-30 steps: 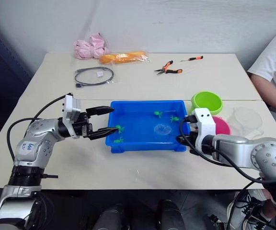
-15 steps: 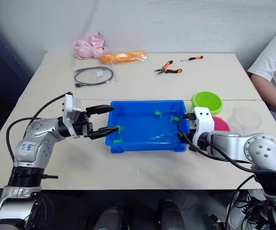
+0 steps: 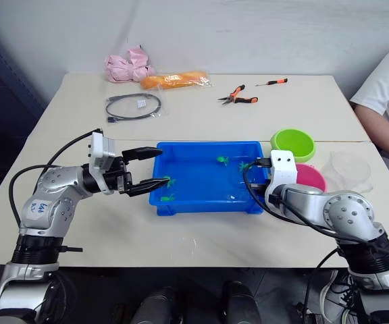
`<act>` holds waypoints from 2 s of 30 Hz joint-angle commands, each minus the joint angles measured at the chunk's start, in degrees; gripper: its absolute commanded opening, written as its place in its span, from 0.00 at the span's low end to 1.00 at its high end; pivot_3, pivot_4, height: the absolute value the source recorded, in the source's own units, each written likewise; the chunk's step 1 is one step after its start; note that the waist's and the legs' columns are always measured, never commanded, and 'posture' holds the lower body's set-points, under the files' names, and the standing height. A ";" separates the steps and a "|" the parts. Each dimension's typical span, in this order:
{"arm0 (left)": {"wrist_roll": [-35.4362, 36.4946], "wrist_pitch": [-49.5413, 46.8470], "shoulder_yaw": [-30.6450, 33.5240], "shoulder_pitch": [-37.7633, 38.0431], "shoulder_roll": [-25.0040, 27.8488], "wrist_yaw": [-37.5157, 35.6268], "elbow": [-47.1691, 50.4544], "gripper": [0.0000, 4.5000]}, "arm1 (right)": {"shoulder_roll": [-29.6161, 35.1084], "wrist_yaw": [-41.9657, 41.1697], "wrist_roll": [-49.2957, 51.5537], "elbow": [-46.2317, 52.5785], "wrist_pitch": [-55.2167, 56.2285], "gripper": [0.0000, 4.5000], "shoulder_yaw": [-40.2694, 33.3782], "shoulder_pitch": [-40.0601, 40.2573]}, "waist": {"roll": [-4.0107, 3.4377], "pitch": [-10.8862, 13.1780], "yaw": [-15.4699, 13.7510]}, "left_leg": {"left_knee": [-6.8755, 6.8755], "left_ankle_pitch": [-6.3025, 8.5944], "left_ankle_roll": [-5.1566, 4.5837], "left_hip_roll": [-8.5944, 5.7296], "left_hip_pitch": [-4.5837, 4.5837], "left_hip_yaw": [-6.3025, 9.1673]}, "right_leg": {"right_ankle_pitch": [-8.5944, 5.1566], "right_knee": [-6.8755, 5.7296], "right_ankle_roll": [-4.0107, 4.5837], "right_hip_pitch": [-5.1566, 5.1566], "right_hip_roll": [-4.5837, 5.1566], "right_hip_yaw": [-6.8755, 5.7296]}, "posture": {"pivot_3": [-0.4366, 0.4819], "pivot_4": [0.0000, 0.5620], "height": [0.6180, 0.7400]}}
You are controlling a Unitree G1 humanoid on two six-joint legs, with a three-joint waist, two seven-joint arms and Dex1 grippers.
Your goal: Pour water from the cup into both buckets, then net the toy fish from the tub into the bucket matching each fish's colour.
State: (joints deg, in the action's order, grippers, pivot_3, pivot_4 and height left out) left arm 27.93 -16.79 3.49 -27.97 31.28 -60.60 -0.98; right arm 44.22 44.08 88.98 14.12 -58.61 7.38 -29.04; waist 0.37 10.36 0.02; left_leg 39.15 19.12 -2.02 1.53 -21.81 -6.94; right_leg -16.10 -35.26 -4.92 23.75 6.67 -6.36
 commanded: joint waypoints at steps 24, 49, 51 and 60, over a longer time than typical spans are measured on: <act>1.58 -0.66 0.73 -1.29 -0.11 -0.95 0.76 0.99 | -1.19 -27.04 -8.73 19.73 0.66 0.00 -20.58 14.05 | 0.00 0.00 -0.12 | 0.01 -0.01 -0.01 -0.03 -0.54 -0.07 | 0.03 -0.12 -0.05 0.57 -0.09 0.01 | 0.48 0.27 1.00; 1.70 -3.57 -0.78 -4.33 -3.82 0.37 -0.67 0.99 | 8.71 -50.69 -44.17 -0.66 24.36 0.00 -29.72 21.51 | 0.02 -0.01 -1.06 | 0.02 -0.06 -0.11 -0.23 -0.47 -0.20 | 0.07 -0.20 -0.12 0.59 -0.23 0.10 | 0.48 0.27 1.00; 1.75 -3.85 -0.89 -4.17 -3.84 0.49 -0.30 0.99 | 8.37 -52.49 -49.88 -3.48 27.98 0.00 -27.85 19.76 | 0.02 -0.01 -1.04 | 0.02 -0.07 -0.12 -0.24 -0.46 -0.21 | 0.08 -0.21 -0.14 0.59 -0.22 0.10 | 0.48 0.27 1.00; 1.68 -4.20 -0.66 -3.96 -3.57 0.86 0.31 0.99 | 11.80 -60.99 -70.29 -7.88 37.13 0.00 -19.66 18.86 | 0.02 -0.01 -1.19 | 0.04 -0.11 -0.10 -0.26 -0.44 -0.25 | 0.08 -0.27 -0.15 0.60 -0.20 0.10 | 0.48 0.27 1.00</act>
State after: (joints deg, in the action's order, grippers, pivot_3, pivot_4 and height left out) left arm 28.78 -21.12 2.17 -31.63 27.50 -59.84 -2.91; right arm 53.94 -16.04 22.47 5.81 -24.15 -11.72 -9.71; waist 0.39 10.35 -1.17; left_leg 39.19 19.00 -2.12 1.26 -22.25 -7.19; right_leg -16.02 -35.54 -5.07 24.35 6.47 -6.27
